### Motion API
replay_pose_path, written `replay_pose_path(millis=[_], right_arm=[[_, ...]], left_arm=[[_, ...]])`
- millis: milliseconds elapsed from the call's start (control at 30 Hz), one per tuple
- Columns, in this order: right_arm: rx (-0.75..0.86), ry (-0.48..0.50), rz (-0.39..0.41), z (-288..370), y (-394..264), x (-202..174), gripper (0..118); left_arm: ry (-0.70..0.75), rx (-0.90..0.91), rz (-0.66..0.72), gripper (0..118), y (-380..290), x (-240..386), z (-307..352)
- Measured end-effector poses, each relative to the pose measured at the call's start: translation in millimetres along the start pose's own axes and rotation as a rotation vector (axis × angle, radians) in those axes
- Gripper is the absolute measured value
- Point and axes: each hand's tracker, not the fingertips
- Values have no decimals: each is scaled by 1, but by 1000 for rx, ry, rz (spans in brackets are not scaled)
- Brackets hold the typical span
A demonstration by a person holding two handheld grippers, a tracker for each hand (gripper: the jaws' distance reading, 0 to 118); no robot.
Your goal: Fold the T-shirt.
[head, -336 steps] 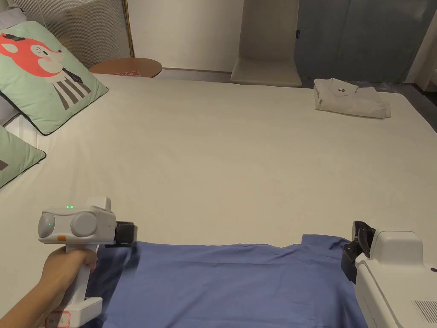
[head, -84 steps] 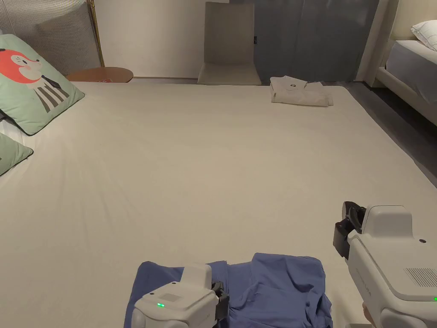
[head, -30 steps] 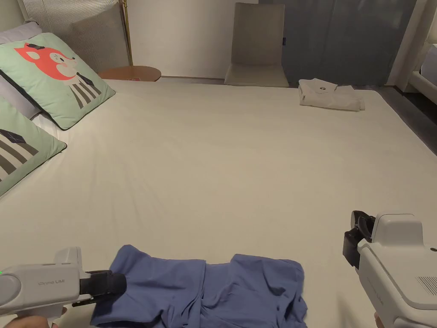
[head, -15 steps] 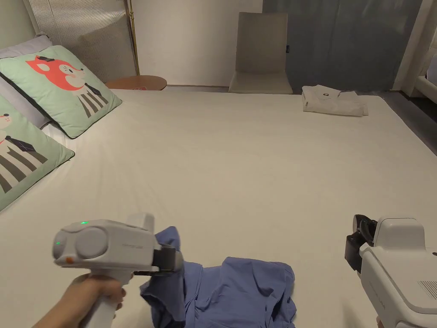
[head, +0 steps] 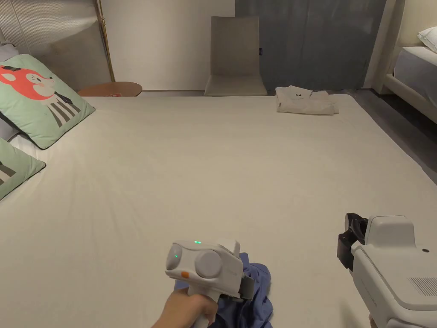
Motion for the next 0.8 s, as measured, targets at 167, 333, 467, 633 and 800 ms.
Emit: replay_pose_path(millis=[167, 333, 467, 633, 800], right_arm=[[-2, -22, -10, 4, 1, 9, 1], [-5, -30, -18, 3, -1, 12, 1], [-6, -24, -17, 1, -3, 11, 1], [-3, -12, -17, -1, -3, 7, 1], [-4, -4, -20, 3, -2, 1, 1]], left_arm=[[-67, 41, -15, 99, -7, 21, 13], [-118, 250, 12, 100, -11, 12, 48], [-18, 501, 17, 100, -26, -5, 76], [151, 671, 49, 72, -46, -36, 89], [219, 631, 40, 0, -60, -54, 66]])
